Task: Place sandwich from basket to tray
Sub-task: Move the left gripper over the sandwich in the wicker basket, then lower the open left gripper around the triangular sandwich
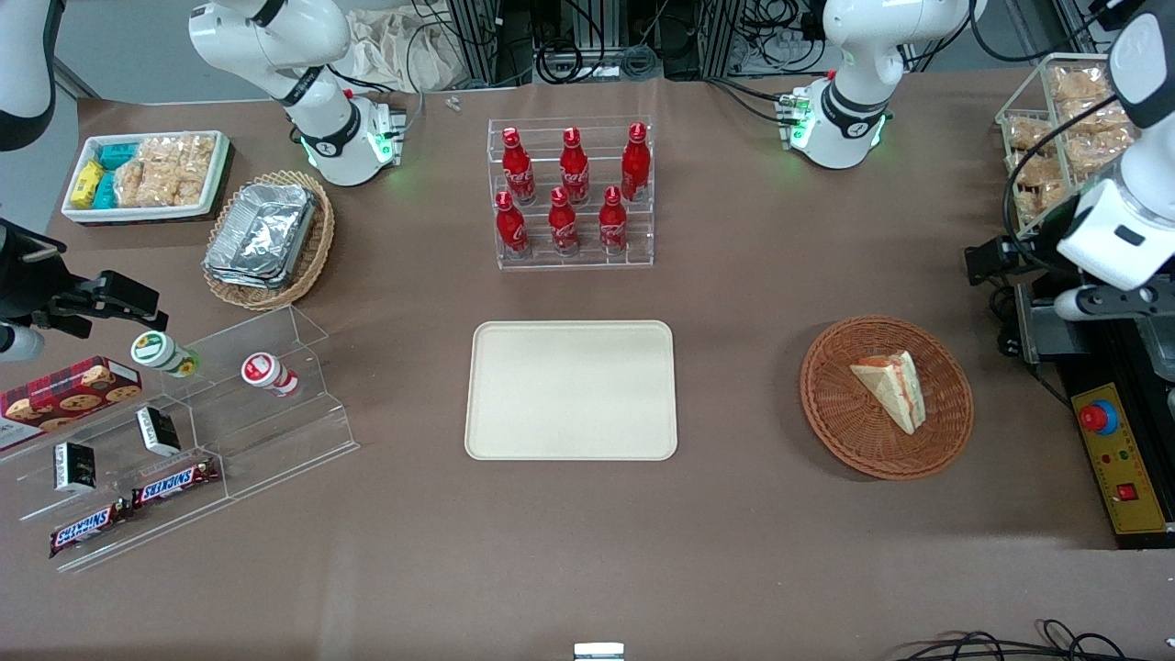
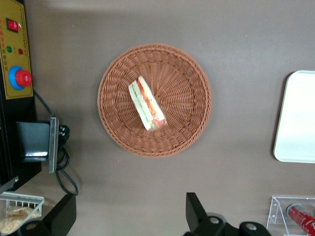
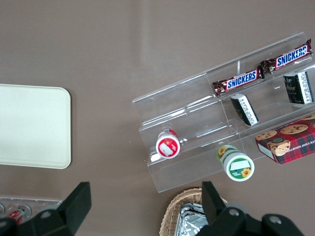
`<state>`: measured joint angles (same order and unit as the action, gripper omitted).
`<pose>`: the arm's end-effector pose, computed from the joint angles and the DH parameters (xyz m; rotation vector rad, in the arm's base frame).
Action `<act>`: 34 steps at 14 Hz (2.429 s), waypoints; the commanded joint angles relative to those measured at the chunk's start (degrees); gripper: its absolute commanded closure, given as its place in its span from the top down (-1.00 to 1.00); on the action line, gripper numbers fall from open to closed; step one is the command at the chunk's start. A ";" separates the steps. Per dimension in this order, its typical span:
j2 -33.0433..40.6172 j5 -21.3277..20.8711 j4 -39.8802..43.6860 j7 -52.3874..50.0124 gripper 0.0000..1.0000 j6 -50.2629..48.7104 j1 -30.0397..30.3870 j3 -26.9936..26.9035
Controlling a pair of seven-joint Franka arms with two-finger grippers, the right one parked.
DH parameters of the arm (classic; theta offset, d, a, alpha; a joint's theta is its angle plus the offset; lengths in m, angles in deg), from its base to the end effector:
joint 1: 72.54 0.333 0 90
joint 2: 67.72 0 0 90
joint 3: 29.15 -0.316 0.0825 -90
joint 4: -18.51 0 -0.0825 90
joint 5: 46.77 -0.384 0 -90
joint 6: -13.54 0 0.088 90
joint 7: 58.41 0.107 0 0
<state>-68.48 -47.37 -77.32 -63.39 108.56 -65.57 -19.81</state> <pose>0.5622 -0.0217 0.5765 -3.1305 -0.0696 0.0417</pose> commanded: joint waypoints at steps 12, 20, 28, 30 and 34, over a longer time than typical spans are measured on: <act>-4.95 -0.82 -8.65 -22.77 1.00 15.08 0.23 -0.90; -16.98 -2.56 -11.22 -30.80 1.00 25.38 0.06 -0.99; -19.63 -4.24 -15.96 -32.29 1.00 30.75 0.06 -0.99; -20.16 -4.24 -16.49 -32.29 1.00 30.75 0.06 -0.99; -20.87 -4.16 -20.44 -32.47 1.00 34.95 0.06 -0.99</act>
<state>-89.76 -50.35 -94.93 -94.32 140.11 -65.44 -20.82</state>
